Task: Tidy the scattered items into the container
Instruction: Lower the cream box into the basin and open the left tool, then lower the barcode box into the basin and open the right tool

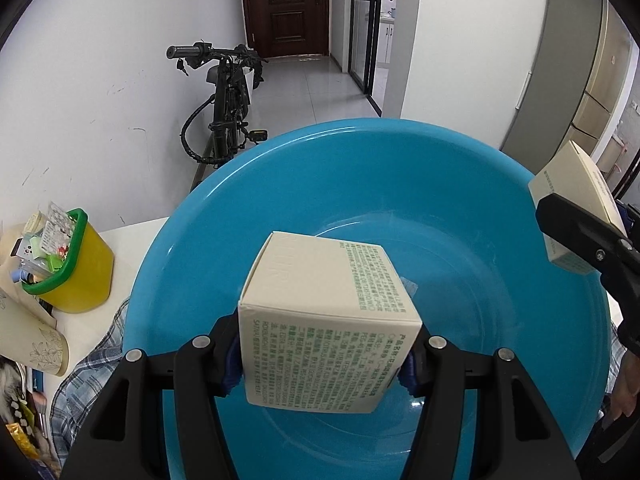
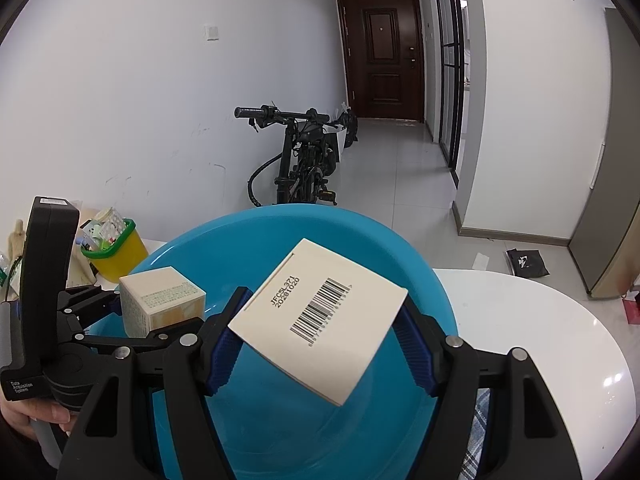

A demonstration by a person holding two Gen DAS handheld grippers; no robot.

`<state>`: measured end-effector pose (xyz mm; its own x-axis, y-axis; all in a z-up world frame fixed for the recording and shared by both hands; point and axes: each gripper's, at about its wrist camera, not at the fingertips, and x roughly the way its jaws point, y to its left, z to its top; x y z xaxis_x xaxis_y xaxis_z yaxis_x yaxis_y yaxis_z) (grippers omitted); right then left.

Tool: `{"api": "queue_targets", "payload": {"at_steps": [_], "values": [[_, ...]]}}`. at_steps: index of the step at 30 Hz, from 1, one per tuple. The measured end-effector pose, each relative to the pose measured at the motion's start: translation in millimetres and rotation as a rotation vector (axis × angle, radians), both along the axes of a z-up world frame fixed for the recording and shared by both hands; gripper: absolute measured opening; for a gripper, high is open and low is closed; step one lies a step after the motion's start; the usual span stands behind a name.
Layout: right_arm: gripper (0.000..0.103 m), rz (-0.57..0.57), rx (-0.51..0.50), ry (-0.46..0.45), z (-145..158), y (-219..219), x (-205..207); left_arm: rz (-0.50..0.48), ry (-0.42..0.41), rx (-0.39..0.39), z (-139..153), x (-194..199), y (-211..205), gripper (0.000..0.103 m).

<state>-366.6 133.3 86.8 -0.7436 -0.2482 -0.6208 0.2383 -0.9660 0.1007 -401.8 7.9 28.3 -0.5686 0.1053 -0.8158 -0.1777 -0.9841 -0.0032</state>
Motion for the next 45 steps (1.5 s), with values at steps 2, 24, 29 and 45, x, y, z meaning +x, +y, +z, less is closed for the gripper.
{"api": "queue_targets", "payload": {"at_steps": [2, 24, 29, 45], "values": [[0.069, 0.0, 0.001, 0.0, 0, 0, 0, 0.006, -0.004, 0.003, 0, -1, -1, 0.063], [0.069, 0.039, 0.046, -0.147, -37, -7, -18, 0.066, 0.088, -0.005, 23, 5, -12, 0.073], [0.069, 0.059, 0.077, -0.211, -50, -9, -21, 0.068, 0.091, 0.001, 25, 5, -16, 0.073], [0.069, 0.096, 0.11, -0.279, -61, -11, -17, 0.057, 0.083, -0.011, 21, 4, -14, 0.073]]}}
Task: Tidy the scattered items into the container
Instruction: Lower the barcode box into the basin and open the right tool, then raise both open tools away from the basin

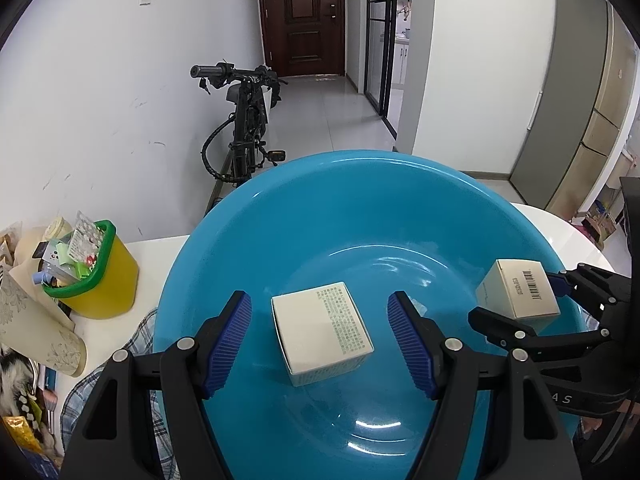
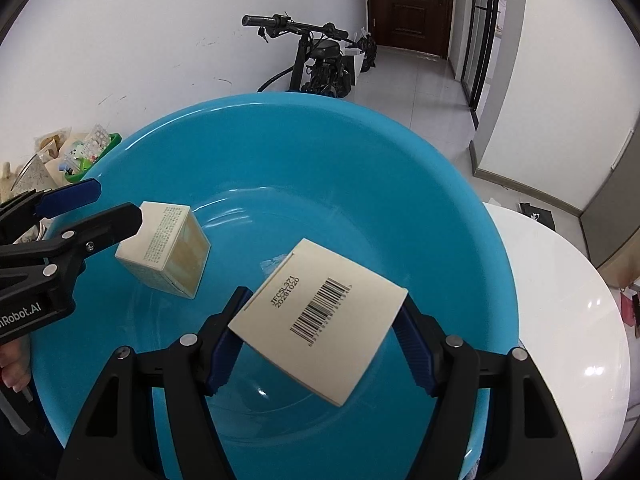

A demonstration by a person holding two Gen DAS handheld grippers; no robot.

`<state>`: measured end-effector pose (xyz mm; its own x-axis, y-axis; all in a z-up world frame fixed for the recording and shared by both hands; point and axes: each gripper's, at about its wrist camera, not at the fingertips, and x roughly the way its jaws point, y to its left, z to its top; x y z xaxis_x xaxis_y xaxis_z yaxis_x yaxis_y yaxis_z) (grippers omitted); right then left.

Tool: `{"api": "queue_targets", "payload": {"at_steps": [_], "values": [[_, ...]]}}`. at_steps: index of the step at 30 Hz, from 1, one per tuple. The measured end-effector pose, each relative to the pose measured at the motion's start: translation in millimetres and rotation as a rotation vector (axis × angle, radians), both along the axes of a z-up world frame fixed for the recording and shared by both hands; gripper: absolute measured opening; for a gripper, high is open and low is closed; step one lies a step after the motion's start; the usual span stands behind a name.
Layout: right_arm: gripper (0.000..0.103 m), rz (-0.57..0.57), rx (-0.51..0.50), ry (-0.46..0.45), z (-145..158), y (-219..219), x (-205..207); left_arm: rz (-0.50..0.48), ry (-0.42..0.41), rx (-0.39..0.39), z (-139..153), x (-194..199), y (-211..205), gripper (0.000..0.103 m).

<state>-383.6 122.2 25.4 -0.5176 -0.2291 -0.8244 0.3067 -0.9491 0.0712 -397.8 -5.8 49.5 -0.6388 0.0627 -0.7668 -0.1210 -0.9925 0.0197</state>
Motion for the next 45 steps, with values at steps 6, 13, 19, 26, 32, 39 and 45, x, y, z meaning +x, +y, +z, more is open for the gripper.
{"api": "queue_targets", "payload": {"at_steps": [6, 13, 19, 26, 32, 39, 45], "values": [[0.069, -0.007, -0.007, -0.001, 2, 3, 1, -0.004, -0.001, -0.005, 0, 1, 2, 0.073], [0.074, -0.029, -0.006, -0.026, 0, 2, -10, -0.008, 0.001, -0.007, -1, 0, 4, 0.073], [0.082, -0.045, -0.013, -0.012, 3, 4, -8, -0.007, 0.001, -0.009, -1, 0, 5, 0.073], [0.089, -0.066, -0.036, 0.04, 14, 4, -7, -0.005, 0.011, 0.004, 2, 3, 6, 0.073], [0.091, -0.103, -0.046, 0.126, 34, 10, 0, 0.013, 0.114, 0.04, 21, 16, 2, 0.073], [0.099, -0.143, -0.07, 0.246, 61, 16, 12, 0.037, 0.281, 0.065, 49, 37, -5, 0.083], [0.102, -0.192, -0.119, 0.393, 87, 24, 27, 0.039, 0.463, 0.021, 70, 61, -3, 0.088]]}}
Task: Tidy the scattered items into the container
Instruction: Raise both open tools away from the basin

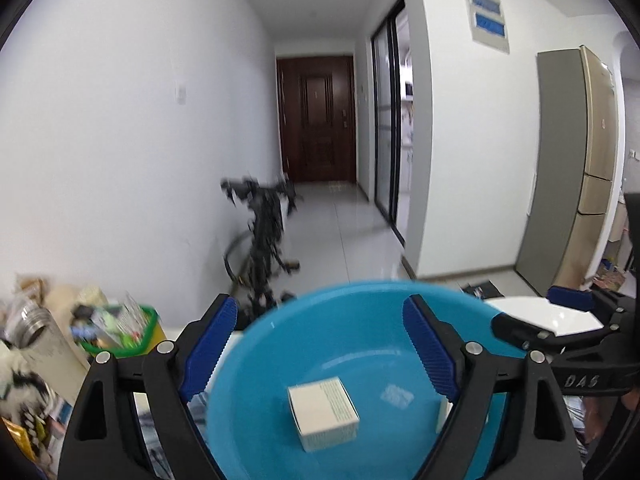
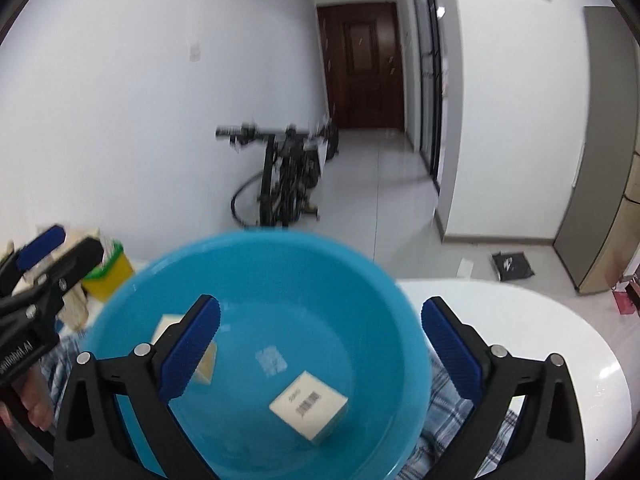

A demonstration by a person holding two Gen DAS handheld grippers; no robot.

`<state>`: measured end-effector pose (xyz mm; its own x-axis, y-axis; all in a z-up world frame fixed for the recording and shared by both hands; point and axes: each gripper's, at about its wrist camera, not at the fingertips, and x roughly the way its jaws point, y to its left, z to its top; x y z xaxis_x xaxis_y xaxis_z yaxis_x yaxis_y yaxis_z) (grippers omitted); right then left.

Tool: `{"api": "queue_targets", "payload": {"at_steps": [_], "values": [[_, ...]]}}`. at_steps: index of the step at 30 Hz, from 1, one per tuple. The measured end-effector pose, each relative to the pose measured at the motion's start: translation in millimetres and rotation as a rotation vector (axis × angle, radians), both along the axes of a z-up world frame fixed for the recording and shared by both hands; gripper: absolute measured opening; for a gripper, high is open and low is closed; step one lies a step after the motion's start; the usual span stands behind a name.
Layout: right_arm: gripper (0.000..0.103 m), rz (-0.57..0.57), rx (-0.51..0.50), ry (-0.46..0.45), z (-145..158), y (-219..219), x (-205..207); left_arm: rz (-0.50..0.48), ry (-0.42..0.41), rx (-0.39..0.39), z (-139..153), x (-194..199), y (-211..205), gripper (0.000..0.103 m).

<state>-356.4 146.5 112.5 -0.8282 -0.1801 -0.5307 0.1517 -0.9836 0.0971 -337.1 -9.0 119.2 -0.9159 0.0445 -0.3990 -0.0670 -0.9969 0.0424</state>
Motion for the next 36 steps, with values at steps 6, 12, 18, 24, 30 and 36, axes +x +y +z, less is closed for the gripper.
{"api": "queue_targets", "payload": {"at_steps": [6, 12, 18, 24, 30, 36], "values": [[0.103, -0.032, -0.058, 0.207, 26, 10, 24, -0.003, 0.132, 0.023, 16, 18, -3, 0.103], [0.103, -0.053, -0.123, 0.35, 45, 19, 40, 0.006, 0.214, 0.064, 30, 31, -14, 0.103], [0.103, -0.09, -0.061, 0.384, 51, 13, 43, 0.01, 0.244, 0.038, 34, 37, -12, 0.103], [0.103, -0.08, -0.06, 0.368, 51, 12, 39, 0.002, 0.242, 0.029, 34, 40, -7, 0.103], [0.103, -0.075, -0.057, 0.386, 52, 17, 49, -0.003, 0.257, 0.044, 36, 47, -6, 0.103], [0.103, -0.071, -0.065, 0.384, 53, 18, 53, -0.01, 0.271, 0.049, 40, 57, -7, 0.103]]}}
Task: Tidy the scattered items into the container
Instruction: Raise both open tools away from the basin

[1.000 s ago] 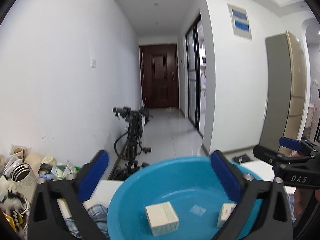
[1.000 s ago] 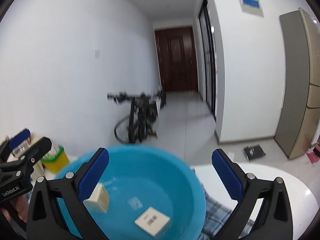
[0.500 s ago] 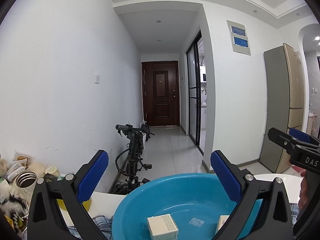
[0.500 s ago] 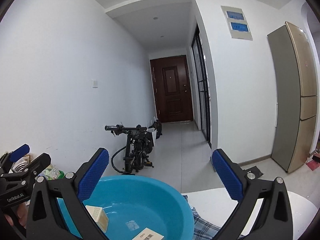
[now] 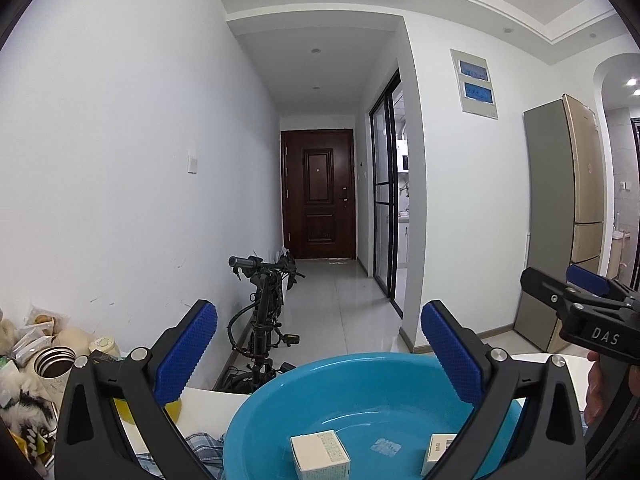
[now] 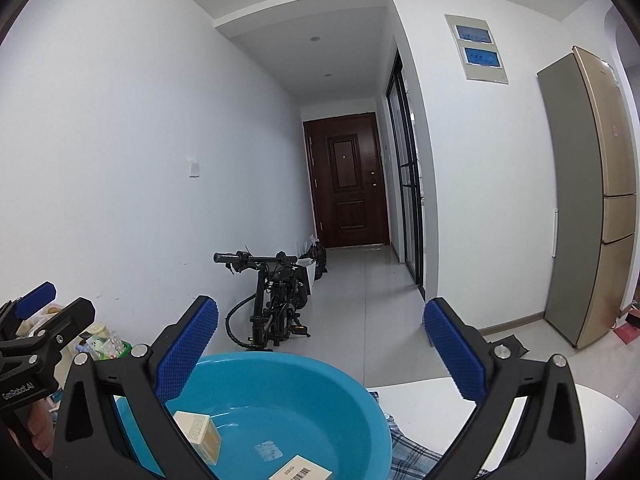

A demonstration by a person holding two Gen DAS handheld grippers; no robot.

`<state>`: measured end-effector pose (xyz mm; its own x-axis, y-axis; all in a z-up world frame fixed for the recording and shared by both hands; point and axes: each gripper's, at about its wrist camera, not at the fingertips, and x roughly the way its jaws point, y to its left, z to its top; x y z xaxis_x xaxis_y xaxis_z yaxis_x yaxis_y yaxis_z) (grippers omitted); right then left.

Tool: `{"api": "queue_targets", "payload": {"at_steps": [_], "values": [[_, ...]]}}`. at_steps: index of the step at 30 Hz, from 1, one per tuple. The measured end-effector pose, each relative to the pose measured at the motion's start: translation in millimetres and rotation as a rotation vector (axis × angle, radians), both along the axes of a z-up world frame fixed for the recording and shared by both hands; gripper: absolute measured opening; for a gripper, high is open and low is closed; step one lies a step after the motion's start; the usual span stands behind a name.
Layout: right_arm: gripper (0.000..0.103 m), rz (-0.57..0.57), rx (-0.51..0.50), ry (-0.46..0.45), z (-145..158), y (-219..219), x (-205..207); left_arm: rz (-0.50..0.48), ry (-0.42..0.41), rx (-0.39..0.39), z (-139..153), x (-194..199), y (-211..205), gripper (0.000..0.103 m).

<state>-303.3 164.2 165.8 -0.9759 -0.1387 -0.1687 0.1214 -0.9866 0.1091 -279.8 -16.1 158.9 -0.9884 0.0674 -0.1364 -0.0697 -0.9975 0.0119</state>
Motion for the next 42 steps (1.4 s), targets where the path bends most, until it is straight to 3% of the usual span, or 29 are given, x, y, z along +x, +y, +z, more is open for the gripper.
{"api": "queue_targets", "payload": {"at_steps": [6, 14, 22, 28, 42], "values": [[0.103, 0.009, -0.002, -0.004, 1, -1, 3, -0.01, 0.002, -0.007, 1, 5, 0, 0.103], [0.103, 0.03, -0.011, 0.028, 10, -4, 20, -0.022, 0.018, 0.045, 7, 17, -7, 0.103], [0.103, 0.038, 0.029, 0.013, 12, -13, 40, -0.024, -0.015, -0.006, 4, 30, -5, 0.103], [0.103, 0.071, 0.046, 0.015, 17, -20, 69, -0.059, -0.038, 0.002, 6, 55, -3, 0.103], [0.103, 0.071, 0.052, 0.032, 32, -17, 145, -0.074, 0.008, -0.031, 26, 139, 7, 0.103]]}}
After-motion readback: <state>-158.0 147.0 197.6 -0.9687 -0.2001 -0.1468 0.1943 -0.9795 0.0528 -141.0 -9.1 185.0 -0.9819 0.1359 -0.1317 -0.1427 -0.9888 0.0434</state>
